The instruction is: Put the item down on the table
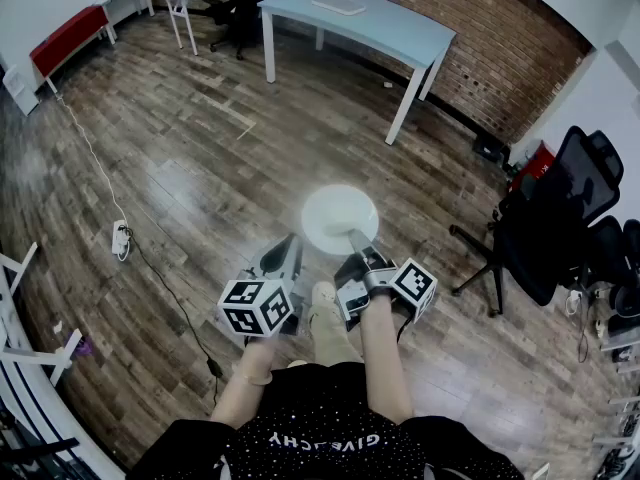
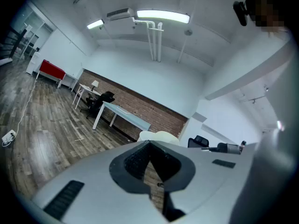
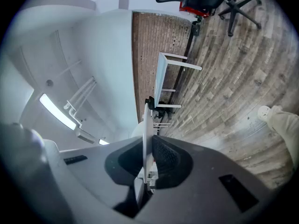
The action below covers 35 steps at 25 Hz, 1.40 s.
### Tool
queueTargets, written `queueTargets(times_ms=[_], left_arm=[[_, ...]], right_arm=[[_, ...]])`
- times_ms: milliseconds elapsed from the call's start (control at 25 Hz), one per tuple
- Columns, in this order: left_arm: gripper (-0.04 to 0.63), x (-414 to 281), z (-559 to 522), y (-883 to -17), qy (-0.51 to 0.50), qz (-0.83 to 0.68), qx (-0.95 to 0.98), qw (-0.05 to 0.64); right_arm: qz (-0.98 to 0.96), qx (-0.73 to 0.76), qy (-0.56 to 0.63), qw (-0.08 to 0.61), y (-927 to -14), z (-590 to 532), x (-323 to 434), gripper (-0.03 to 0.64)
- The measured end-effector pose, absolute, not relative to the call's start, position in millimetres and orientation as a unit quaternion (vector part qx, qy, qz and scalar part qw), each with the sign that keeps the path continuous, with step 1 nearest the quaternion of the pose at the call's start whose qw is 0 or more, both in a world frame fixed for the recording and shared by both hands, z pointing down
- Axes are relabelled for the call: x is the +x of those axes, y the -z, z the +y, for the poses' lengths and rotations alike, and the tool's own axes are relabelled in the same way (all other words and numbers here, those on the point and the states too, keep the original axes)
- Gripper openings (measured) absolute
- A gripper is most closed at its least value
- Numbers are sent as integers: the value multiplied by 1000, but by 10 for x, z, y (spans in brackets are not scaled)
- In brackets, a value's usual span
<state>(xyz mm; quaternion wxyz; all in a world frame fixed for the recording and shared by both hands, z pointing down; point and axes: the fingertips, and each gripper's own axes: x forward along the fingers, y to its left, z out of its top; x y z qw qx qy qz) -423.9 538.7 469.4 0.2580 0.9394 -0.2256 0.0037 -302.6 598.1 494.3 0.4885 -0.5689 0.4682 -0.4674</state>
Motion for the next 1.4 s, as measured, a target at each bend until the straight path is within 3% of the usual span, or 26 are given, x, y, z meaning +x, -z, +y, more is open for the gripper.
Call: queueTargets(times_ms=[800, 1400], left_arm=[[11, -2045, 3245, -4558, -1, -262, 931, 255], [11, -1473, 2599, -4907, -5, -278, 919, 280]], right_arm=[[496, -555, 475, 469, -4773, 3751, -821, 31], [495, -545, 493, 463, -5087, 3067, -262, 31]])
